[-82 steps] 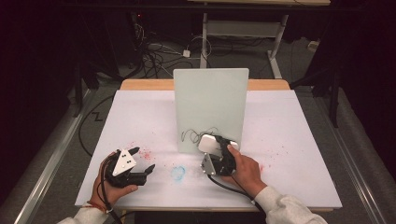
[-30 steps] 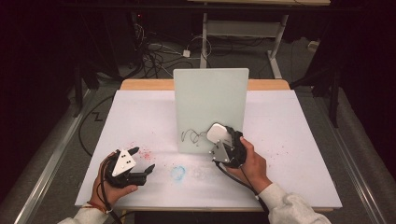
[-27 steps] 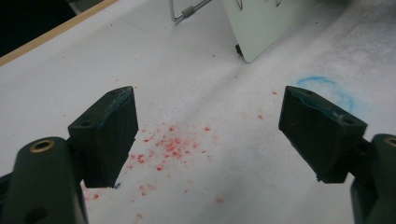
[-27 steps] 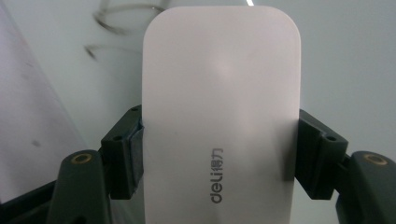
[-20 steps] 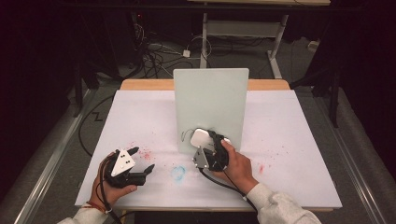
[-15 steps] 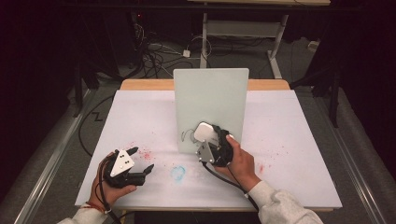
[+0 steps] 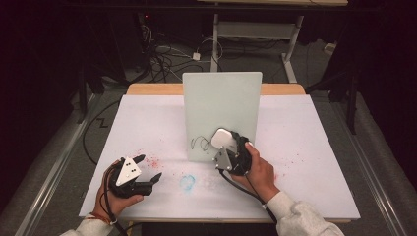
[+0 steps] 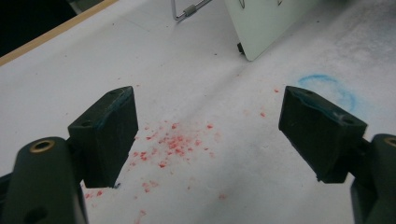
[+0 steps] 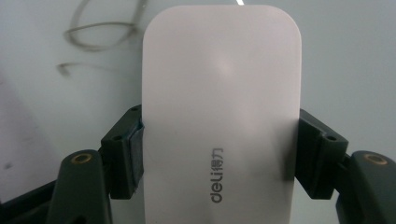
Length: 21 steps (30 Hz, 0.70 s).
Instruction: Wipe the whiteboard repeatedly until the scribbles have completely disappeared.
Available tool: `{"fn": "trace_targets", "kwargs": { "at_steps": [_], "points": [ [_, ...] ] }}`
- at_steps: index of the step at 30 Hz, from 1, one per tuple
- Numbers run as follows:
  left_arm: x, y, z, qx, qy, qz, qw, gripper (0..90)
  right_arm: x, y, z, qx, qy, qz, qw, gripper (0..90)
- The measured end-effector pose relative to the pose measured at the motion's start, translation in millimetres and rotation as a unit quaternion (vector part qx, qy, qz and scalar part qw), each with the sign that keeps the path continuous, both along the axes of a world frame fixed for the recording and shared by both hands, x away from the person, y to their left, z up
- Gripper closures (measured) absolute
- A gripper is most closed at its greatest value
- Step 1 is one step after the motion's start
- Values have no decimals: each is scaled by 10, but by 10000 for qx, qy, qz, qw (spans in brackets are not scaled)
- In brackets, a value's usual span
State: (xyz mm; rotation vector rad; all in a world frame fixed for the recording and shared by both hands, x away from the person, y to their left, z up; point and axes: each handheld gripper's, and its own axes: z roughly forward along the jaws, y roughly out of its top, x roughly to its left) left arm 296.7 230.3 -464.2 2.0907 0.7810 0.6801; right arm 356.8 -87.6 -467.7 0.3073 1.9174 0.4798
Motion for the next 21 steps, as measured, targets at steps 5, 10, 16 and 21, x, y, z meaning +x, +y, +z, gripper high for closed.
{"fn": "trace_targets", "kwargs": {
  "at_steps": [5, 10, 16, 21],
  "points": [
    [-3, -10, 0, 10, 4, -25, 10000, 192, -98, 213, -219, -725, 220, 383, 9964, 309],
    [-6, -3, 3, -4, 1, -38, 10000, 192, -159, 369, -374, -1279, 1, 434, 9908, 302],
    [-7, -1, 6, 11, -5, -38, 10000, 191, -125, 332, -303, -1035, 63, 512, 9933, 308],
    [-4, 11, 10, -14, -5, -16, 10000, 192, -73, 267, -176, -903, -14, 384, 9952, 308]
  ]
}}
